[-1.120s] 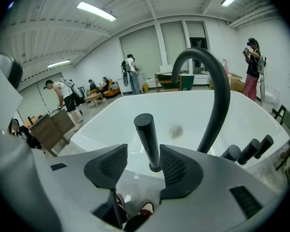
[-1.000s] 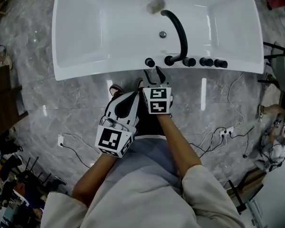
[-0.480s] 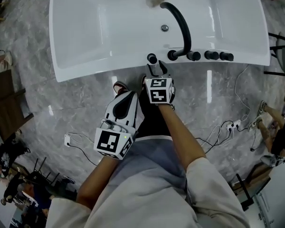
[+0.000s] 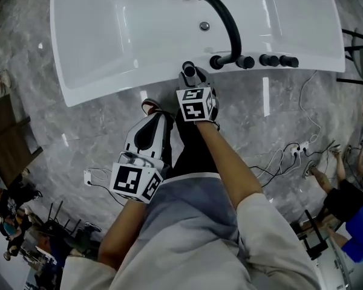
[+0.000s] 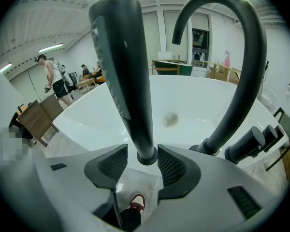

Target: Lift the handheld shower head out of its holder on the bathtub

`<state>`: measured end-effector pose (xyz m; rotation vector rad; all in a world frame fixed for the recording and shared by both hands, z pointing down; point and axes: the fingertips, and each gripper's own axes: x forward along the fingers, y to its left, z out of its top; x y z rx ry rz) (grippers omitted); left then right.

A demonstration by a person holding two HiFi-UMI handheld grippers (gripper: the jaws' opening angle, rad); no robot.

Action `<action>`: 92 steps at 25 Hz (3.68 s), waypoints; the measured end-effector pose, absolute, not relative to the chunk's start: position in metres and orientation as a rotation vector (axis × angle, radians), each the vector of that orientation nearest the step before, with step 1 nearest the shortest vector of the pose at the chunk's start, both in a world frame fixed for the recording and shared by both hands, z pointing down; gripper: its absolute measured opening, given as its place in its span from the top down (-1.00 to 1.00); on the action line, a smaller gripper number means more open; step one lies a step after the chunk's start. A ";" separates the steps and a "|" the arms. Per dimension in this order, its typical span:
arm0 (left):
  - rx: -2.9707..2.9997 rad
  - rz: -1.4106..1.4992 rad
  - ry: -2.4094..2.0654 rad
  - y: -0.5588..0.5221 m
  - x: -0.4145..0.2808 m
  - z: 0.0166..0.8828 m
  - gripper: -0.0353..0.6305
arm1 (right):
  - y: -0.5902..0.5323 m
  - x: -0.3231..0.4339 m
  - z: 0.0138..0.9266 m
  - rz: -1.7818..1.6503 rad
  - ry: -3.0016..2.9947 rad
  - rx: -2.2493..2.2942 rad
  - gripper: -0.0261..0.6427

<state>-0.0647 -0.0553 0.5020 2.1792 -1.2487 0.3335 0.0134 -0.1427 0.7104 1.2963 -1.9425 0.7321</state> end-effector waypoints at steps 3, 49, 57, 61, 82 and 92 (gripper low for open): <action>2.155 0.317 -1.274 -0.060 -0.069 0.501 0.88 | -0.145 0.013 0.716 0.725 -1.933 1.292 0.31; 2.077 0.296 -1.297 -0.074 -0.103 0.518 0.88 | -0.150 0.019 0.724 0.649 -1.872 1.290 0.49; 2.074 0.291 -1.290 -0.071 -0.103 0.519 0.88 | -0.150 0.017 0.703 0.571 -1.906 1.266 0.49; 2.085 0.289 -1.284 -0.071 -0.101 0.516 0.88 | -0.148 0.014 0.689 0.545 -1.927 1.256 0.49; 2.135 0.241 -1.310 -0.091 -0.083 0.490 0.88 | -0.139 0.011 0.625 0.467 -2.012 1.215 0.49; 2.149 0.218 -1.322 -0.097 -0.078 0.478 0.88 | -0.135 0.014 0.588 0.452 -2.067 1.219 0.49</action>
